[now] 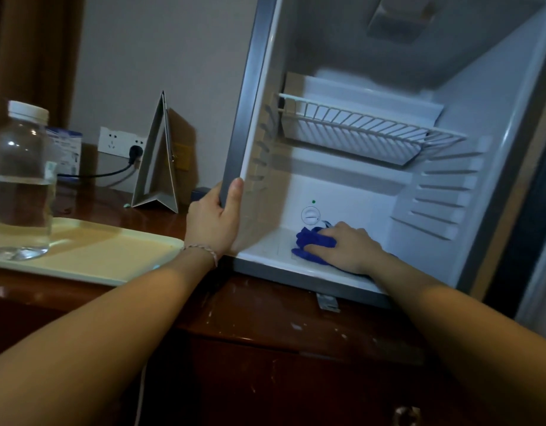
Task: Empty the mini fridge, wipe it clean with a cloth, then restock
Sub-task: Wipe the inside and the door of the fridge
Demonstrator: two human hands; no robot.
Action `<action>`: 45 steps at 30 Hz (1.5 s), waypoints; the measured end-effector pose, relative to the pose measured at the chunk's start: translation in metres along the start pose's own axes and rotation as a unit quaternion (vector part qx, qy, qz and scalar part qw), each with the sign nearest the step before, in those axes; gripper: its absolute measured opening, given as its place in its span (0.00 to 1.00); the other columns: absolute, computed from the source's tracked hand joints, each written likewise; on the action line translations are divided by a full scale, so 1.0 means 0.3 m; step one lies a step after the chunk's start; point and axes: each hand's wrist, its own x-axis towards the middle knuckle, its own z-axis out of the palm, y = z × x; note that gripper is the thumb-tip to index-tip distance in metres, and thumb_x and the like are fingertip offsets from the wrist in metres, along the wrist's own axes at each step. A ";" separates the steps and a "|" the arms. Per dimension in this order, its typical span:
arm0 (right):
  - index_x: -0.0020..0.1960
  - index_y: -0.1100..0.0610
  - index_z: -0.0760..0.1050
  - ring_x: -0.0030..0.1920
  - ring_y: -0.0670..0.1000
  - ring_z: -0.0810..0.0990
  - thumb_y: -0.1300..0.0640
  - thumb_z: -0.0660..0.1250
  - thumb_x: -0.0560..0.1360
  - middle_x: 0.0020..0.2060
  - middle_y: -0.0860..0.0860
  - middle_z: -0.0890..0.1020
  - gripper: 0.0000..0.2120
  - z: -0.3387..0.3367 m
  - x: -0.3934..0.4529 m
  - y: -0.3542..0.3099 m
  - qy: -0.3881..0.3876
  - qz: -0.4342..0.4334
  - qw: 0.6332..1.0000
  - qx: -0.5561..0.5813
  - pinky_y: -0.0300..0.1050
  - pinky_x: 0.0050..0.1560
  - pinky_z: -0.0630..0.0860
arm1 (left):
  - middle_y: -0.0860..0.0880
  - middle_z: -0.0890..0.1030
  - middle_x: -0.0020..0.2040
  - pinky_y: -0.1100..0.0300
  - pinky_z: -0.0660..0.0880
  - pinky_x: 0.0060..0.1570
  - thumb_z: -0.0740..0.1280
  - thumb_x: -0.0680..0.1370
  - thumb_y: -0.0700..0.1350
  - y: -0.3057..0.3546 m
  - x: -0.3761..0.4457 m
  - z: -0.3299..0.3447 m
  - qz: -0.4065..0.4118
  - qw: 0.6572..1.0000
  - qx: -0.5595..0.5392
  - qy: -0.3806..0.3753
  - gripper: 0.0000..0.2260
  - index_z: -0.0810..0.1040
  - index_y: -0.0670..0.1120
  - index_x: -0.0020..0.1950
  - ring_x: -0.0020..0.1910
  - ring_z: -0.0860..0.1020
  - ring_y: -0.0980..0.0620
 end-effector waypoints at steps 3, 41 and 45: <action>0.48 0.34 0.75 0.55 0.58 0.73 0.20 0.51 0.61 0.46 0.43 0.71 0.27 -0.025 -0.090 -0.020 0.003 -0.017 1.000 -0.007 0.59 0.58 0.74 | 0.52 0.73 0.31 0.57 0.66 0.36 0.54 0.81 0.64 0.002 -0.002 -0.002 -0.006 1.000 0.004 -0.002 0.20 0.68 0.55 0.35 0.32 0.72 0.55; 0.47 0.39 0.74 0.55 0.63 0.76 0.25 0.57 0.71 0.51 0.50 0.75 0.20 0.007 0.031 0.158 0.036 0.088 0.995 -0.039 0.57 0.58 0.74 | 0.48 0.74 0.31 0.55 0.70 0.35 0.54 0.81 0.65 -0.027 0.017 -0.006 0.022 1.000 0.015 0.004 0.22 0.69 0.53 0.35 0.31 0.73 0.50; 0.47 0.39 0.74 0.56 0.63 0.76 0.24 0.57 0.70 0.50 0.50 0.73 0.21 -0.009 -0.082 0.125 0.048 0.082 0.995 -0.038 0.56 0.57 0.75 | 0.47 0.74 0.32 0.54 0.70 0.35 0.54 0.81 0.66 -0.020 0.011 -0.010 0.013 1.000 0.022 0.003 0.22 0.69 0.53 0.35 0.32 0.73 0.50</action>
